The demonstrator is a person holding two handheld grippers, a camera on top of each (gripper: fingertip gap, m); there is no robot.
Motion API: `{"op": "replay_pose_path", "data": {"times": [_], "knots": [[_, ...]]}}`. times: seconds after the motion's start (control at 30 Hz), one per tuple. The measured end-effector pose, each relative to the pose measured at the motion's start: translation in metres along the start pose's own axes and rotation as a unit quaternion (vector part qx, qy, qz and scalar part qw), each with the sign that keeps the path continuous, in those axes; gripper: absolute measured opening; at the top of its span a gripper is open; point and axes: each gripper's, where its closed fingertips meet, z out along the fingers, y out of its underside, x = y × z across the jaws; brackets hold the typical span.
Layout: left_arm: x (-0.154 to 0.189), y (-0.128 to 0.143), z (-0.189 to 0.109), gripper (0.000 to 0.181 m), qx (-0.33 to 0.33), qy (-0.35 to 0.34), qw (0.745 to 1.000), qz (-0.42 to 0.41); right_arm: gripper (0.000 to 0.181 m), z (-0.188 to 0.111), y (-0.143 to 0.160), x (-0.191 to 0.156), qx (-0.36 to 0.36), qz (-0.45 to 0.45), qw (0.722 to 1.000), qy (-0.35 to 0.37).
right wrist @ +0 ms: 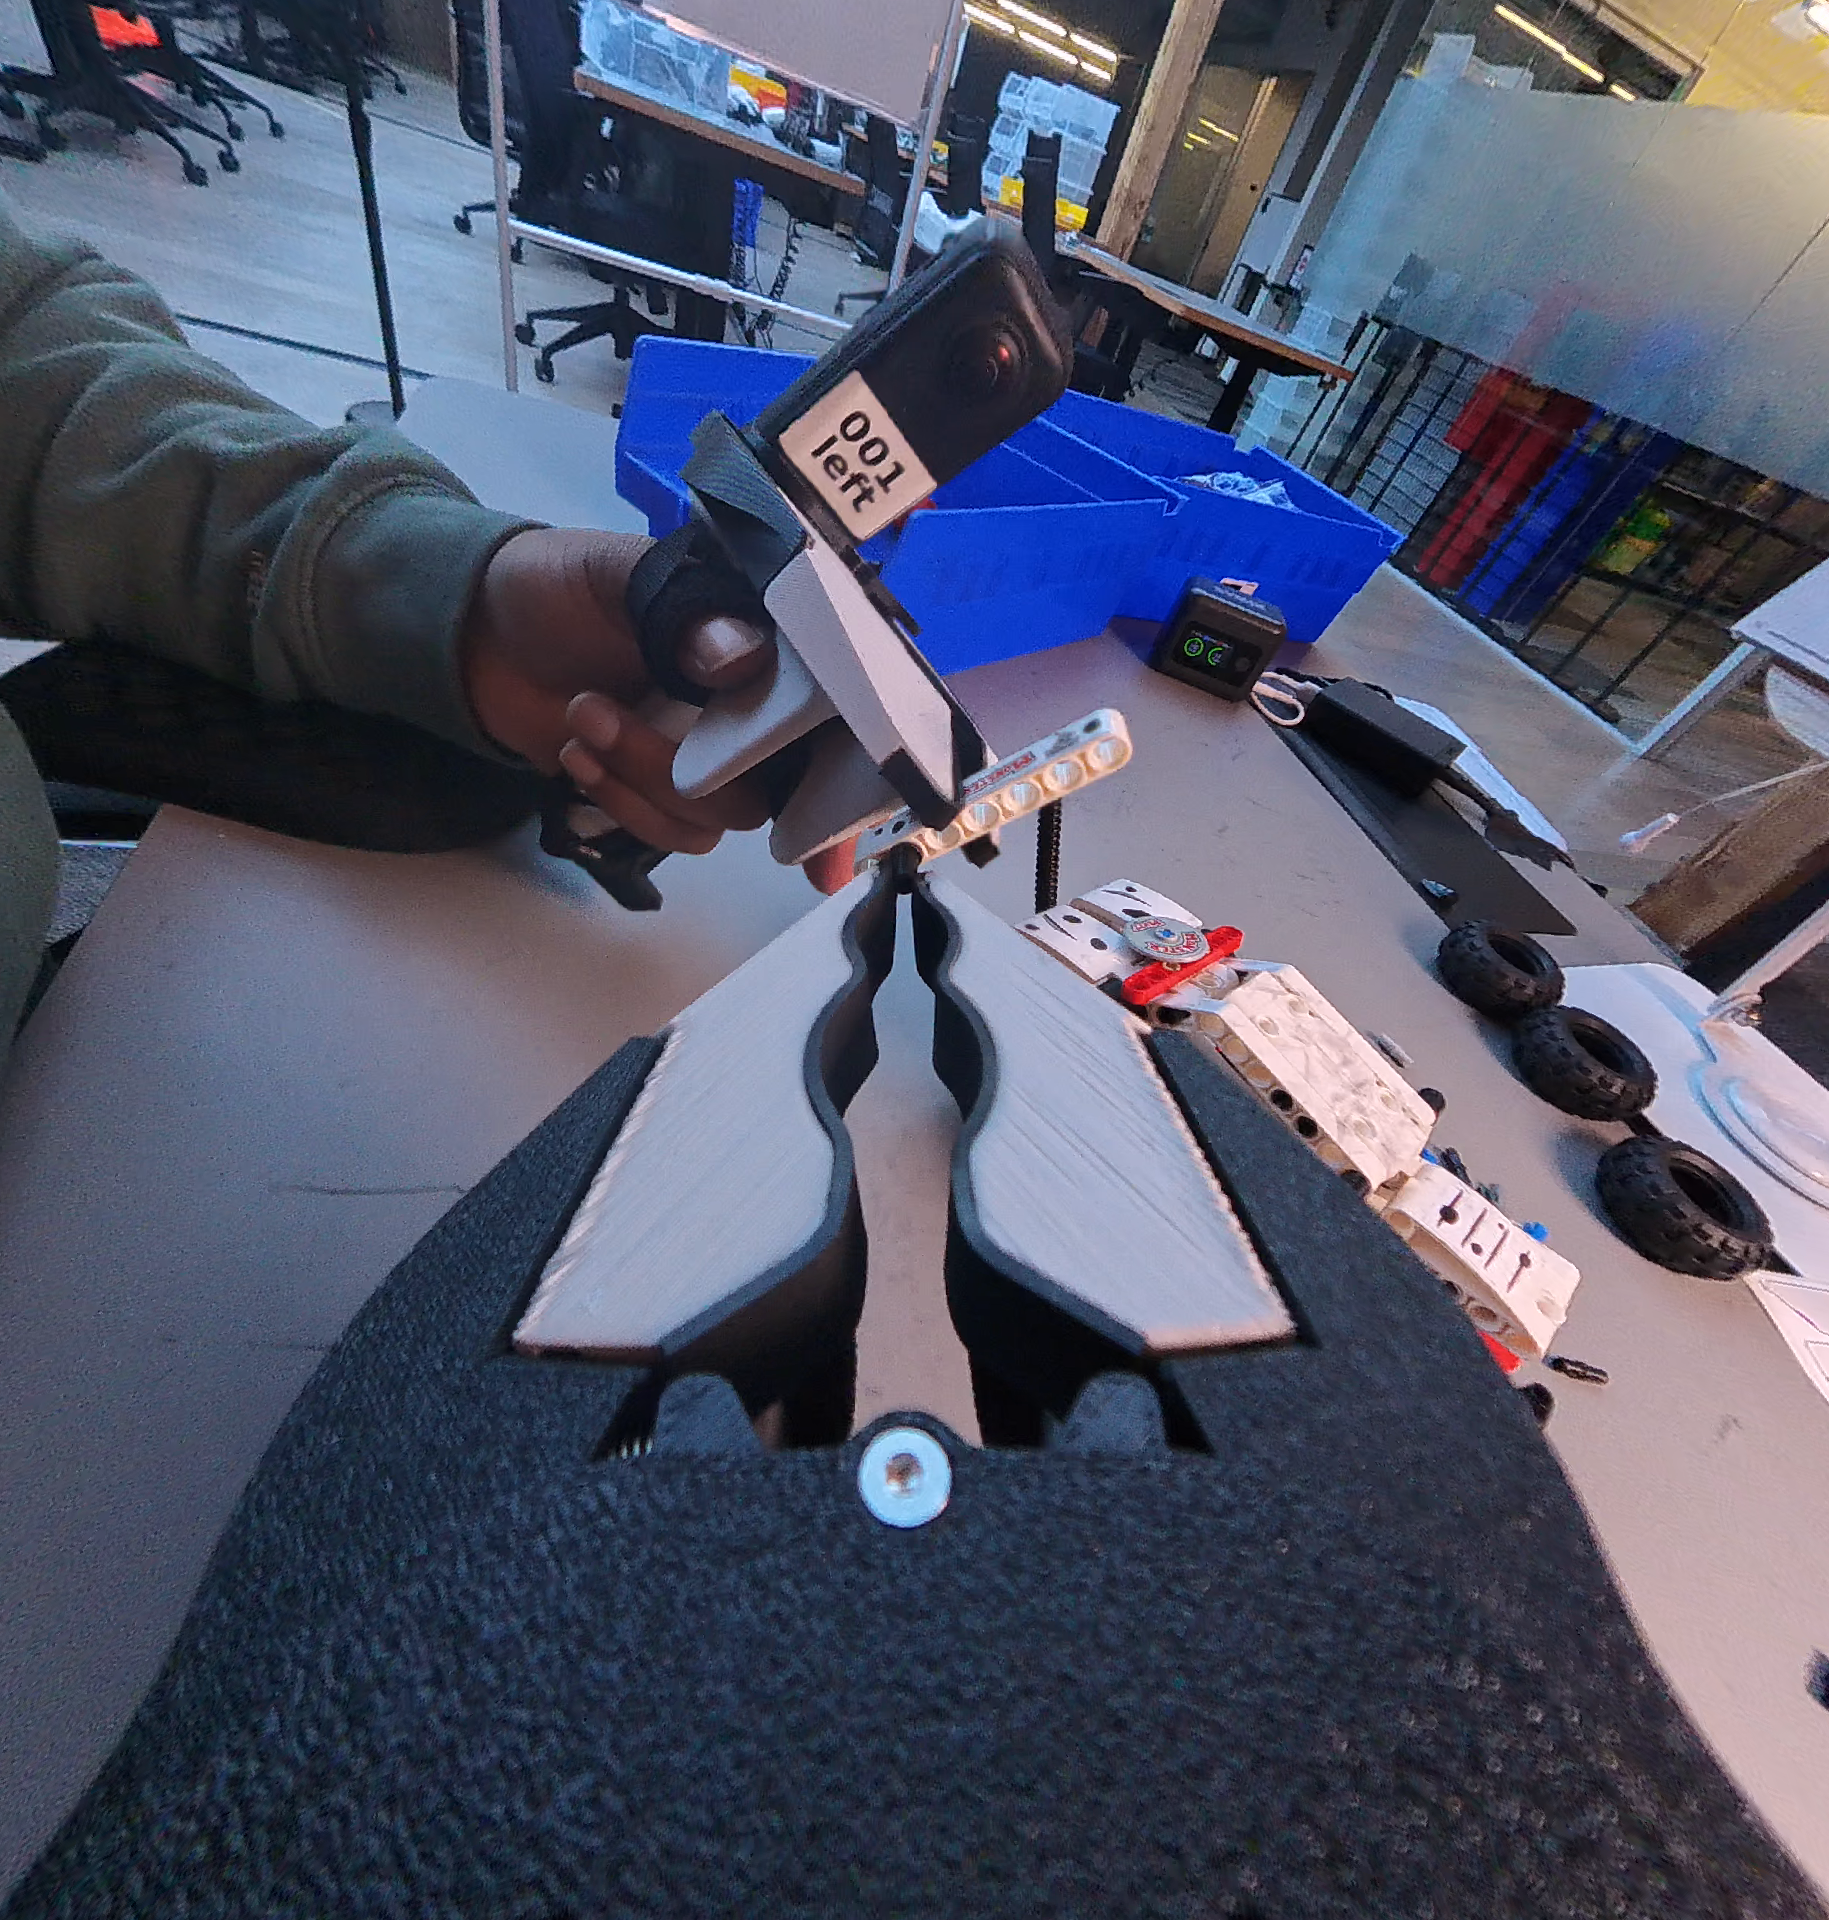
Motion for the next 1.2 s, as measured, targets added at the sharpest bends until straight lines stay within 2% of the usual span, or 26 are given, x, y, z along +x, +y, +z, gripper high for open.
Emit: {"op": "replay_pose_path", "data": {"times": [0.17, 0.27, 0.3, 0.43, 0.47, 0.5, 0.7, 0.97, 1.1, 1.13, 1.2], "knots": [[-0.001, 0.003, -0.002, 0.006, -0.030, -0.015, 0.999, 0.016, 0.000, -0.002, 0.005, -0.002, -0.013, -0.018, 1.000, -0.019], [-0.017, -0.028, -0.037, 0.006, 0.025, -0.056, 0.998, 0.022, 0.000, -0.021, 0.004, 0.015, -0.002, 0.000, 1.000, -0.004], [-0.017, -0.027, -0.042, 0.006, 0.011, -0.069, 0.997, 0.046, 0.000, -0.023, 0.004, 0.017, -0.007, -0.013, 1.000, 0.001], [-0.006, -0.019, -0.022, 0.006, 0.004, -0.031, 0.999, 0.036, 0.002, -0.010, -0.003, 0.010, 0.012, 0.006, 1.000, 0.001], [-0.002, -0.018, -0.018, 0.006, 0.005, -0.018, 0.999, 0.031, 0.013, -0.008, -0.004, 0.007, 0.015, 0.007, 1.000, -0.005], [0.000, -0.016, -0.015, 0.006, 0.001, -0.016, 0.999, 0.033, 0.016, -0.007, -0.006, 0.004, 0.021, 0.017, 1.000, -0.014], [0.009, -0.003, -0.002, 0.007, -0.010, 0.014, 1.000, 0.016, 0.004, -0.006, -0.014, -0.002, 0.041, 0.045, 0.998, -0.030], [0.014, -0.003, 0.000, 0.006, 0.000, 0.024, 1.000, 0.012, 0.003, -0.006, -0.017, -0.005, 0.050, 0.059, 0.996, -0.039], [0.015, -0.003, -0.002, 0.006, -0.019, 0.015, 0.999, 0.041, 0.002, -0.007, -0.019, -0.005, 0.064, 0.070, 0.994, -0.050], [0.014, -0.006, -0.004, 0.006, -0.018, 0.010, 0.999, 0.048, 0.002, -0.009, -0.019, -0.003, 0.068, 0.076, 0.993, -0.054], [0.004, -0.038, -0.036, 0.005, 0.040, -0.014, 0.998, 0.047, 0.000, -0.030, -0.020, 0.014, 0.091, 0.100, 0.990, -0.049]]}}
